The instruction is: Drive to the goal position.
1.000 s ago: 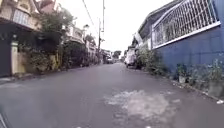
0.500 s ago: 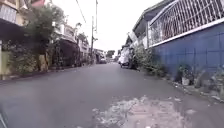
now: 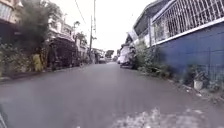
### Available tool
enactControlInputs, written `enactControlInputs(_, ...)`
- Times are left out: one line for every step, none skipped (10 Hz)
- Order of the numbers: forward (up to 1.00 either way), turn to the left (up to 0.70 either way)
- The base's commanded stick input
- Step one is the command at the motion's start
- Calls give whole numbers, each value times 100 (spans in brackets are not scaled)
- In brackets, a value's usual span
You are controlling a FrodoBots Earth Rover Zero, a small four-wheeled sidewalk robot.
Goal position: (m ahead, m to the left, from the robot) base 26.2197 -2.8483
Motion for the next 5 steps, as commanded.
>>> enactControlInputs(100, 0)
enactControlInputs(100, 0)
enactControlInputs(100, 1)
enactControlInputs(100, 4)
enactControlInputs(100, 5)
